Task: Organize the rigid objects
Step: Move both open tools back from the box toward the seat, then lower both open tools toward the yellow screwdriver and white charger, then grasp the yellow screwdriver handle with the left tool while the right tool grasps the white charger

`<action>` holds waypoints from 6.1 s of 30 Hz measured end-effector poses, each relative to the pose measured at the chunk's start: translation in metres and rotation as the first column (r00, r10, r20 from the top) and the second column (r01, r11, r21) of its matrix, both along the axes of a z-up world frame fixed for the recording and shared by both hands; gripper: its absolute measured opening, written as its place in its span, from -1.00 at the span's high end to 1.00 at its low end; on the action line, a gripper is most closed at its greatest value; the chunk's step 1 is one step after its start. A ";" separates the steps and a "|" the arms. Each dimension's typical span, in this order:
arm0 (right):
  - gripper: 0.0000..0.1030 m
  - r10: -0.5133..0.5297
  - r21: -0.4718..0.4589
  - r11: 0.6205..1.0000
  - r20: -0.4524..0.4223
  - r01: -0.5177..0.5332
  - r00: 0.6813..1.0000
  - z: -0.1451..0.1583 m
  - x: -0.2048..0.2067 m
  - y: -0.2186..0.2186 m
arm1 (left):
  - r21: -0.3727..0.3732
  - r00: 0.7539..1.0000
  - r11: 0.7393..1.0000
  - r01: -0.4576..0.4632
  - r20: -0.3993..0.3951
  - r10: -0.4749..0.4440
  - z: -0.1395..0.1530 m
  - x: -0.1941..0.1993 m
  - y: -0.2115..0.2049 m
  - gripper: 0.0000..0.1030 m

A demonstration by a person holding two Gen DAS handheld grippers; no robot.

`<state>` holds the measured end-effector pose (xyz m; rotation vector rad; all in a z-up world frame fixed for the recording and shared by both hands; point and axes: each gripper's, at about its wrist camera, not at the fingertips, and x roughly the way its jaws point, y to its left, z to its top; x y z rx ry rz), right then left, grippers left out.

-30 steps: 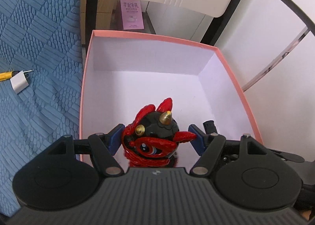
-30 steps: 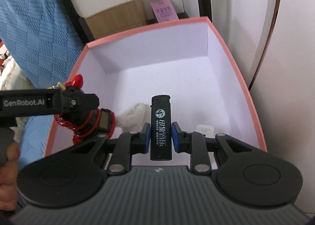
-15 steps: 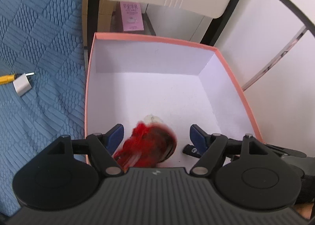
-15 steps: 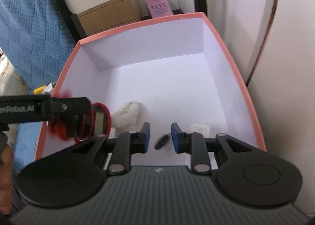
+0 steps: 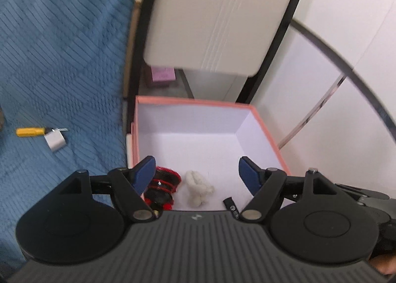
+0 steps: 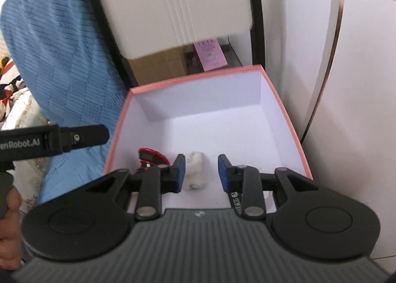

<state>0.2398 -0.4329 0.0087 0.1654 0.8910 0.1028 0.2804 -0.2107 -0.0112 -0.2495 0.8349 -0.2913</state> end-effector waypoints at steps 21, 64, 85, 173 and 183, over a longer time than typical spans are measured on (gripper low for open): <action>0.38 0.143 0.007 0.989 0.168 -0.146 0.975 0.081 -0.074 0.110 | 0.007 0.978 0.994 -0.105 0.182 0.102 0.072 -0.112 0.112 -0.52; 0.38 0.336 0.012 0.940 0.118 -0.340 0.934 -0.027 -0.076 0.196 | 0.005 0.944 0.955 -0.297 0.154 0.292 -0.060 -0.140 0.208 -0.52; -0.28 0.310 0.073 0.943 0.168 -0.325 0.936 -0.055 0.028 0.216 | 0.109 0.943 0.938 -0.329 0.102 0.318 -0.113 -0.035 0.250 -0.71; 0.13 0.417 0.033 0.909 -0.125 -0.417 0.900 -0.175 0.135 0.270 | 0.197 0.957 0.971 -0.138 -0.227 0.182 -0.224 0.119 0.257 0.49; 0.14 0.384 0.003 0.922 -0.124 -0.387 0.915 -0.164 0.090 0.253 | 0.155 0.949 0.970 -0.187 -0.226 0.219 -0.209 0.062 0.246 0.59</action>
